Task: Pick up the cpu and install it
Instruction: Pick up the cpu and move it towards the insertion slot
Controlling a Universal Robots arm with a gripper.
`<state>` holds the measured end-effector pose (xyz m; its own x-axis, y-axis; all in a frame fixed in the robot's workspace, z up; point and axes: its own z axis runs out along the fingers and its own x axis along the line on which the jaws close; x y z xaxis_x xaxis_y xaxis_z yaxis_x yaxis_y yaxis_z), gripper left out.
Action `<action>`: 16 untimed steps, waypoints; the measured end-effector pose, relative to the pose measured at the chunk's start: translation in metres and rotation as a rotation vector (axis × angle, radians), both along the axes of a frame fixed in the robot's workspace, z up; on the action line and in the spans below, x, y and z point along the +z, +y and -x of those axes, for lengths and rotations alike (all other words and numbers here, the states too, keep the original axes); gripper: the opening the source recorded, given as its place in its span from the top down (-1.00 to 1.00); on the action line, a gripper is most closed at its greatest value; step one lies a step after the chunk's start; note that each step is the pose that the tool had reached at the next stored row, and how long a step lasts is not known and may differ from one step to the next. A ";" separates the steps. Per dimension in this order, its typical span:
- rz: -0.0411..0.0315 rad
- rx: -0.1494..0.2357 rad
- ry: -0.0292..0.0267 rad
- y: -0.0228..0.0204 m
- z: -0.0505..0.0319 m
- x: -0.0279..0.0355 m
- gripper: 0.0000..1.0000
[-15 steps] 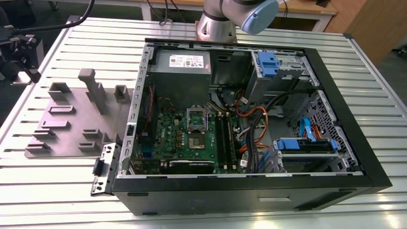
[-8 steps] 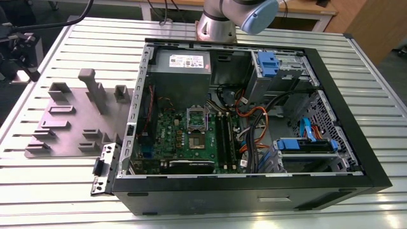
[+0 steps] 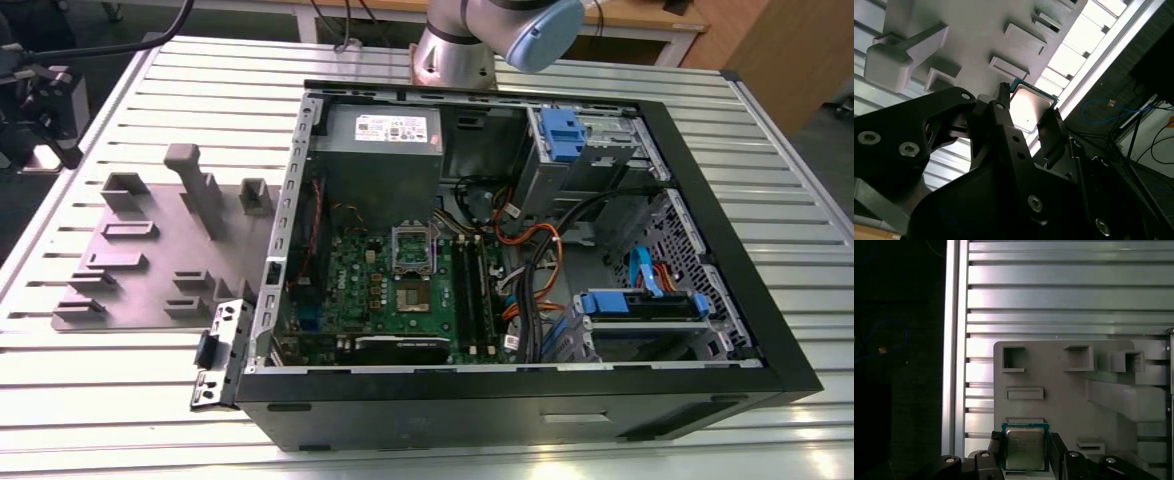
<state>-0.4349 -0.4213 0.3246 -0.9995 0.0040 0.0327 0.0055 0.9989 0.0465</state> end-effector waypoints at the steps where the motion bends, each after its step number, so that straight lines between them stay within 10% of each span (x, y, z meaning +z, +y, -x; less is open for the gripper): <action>1: 0.0000 0.000 -0.0001 0.0000 0.0000 0.0002 0.06; 16: -0.0001 0.000 -0.0001 0.0000 0.0000 0.0042 0.06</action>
